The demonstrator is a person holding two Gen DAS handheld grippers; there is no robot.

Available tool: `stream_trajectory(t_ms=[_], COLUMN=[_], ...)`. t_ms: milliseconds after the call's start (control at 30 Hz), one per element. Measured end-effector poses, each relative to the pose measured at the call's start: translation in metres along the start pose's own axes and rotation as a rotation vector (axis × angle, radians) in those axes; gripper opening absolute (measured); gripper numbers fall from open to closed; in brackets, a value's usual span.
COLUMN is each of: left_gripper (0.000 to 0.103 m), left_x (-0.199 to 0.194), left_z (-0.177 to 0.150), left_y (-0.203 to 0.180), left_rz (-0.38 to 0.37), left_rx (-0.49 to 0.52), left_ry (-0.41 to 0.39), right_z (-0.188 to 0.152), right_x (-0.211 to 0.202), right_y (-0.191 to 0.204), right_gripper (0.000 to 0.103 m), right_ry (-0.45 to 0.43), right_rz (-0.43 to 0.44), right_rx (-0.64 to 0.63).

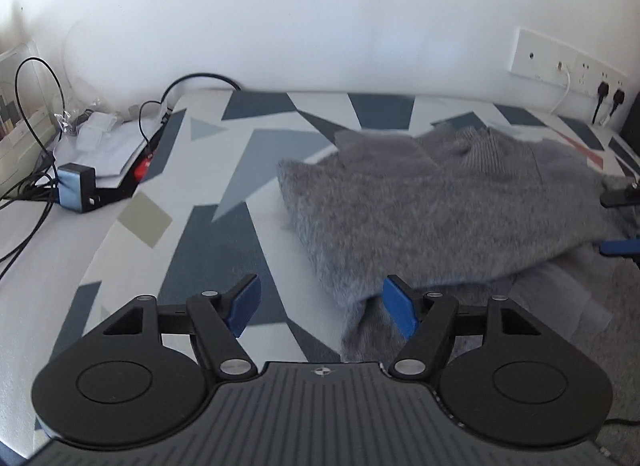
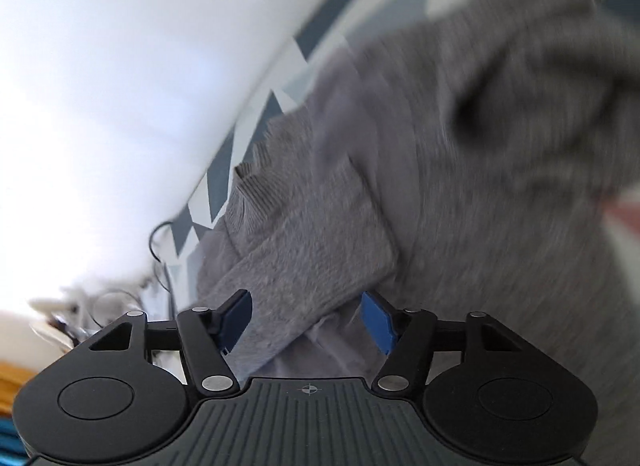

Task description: Fold clothes

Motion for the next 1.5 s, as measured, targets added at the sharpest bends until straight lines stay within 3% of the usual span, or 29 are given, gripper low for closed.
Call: stream_trajectory(t_ms=[300, 533, 700, 767, 900, 967, 1033, 1133, 1333, 1400, 1500], left_gripper=[0.069, 0.069, 0.069, 0.069, 0.069, 0.069, 0.069, 0.069, 0.069, 0.069, 0.069], left_x=[0.015, 0.019, 0.021, 0.023, 0.027, 0.028, 0.029, 0.033, 0.044, 0.048, 0.051], left_z=[-0.012, -0.016, -0.018, -0.018, -0.019, -0.019, -0.018, -0.015, -0.003, 0.001, 0.004], left_y=[-0.010, -0.009, -0.009, -0.009, -0.011, -0.012, -0.014, -0.021, -0.030, -0.027, -0.022], left_rz=[0.009, 0.018, 0.029, 0.031, 0.035, 0.032, 0.026, 0.026, 0.056, 0.079, 0.109], left_rx=[0.017, 0.013, 0.017, 0.019, 0.028, 0.033, 0.047, 0.075, 0.098, 0.074, 0.043], left_ry=[0.045, 0.064, 0.070, 0.073, 0.080, 0.080, 0.078, 0.068, 0.014, 0.008, 0.003], right_z=[-0.001, -0.006, -0.003, 0.002, 0.010, 0.014, 0.021, 0.035, 0.066, 0.072, 0.073], right_x=[0.011, 0.018, 0.018, 0.017, 0.028, 0.036, 0.040, 0.034, -0.021, -0.037, -0.037], right_y=[0.019, 0.006, -0.001, 0.003, 0.014, 0.016, 0.026, 0.058, 0.124, 0.128, 0.099], right_gripper=[0.054, 0.054, 0.051, 0.040, 0.034, 0.006, 0.006, 0.005, 0.005, 0.005, 0.005], right_ry=[-0.025, -0.009, -0.061, -0.090, -0.080, -0.062, -0.042, -0.075, -0.330, -0.389, -0.355], right_rz=[0.003, -0.001, -0.019, -0.032, -0.079, -0.138, -0.164, -0.138, -0.055, -0.060, -0.137], right_rx=[-0.010, 0.091, 0.124, 0.101, 0.030, 0.021, -0.013, -0.142, -0.386, -0.416, -0.357])
Point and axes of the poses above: each gripper's, at about its wrist camera, not at the fingertips, and x roughly the way its jaws point, y to its left, z to its top, the point moved 1 cm from there along x, roughly the way its jaws point, and after that the axes turned 12 degrees about -x, right-handed, at the moved point
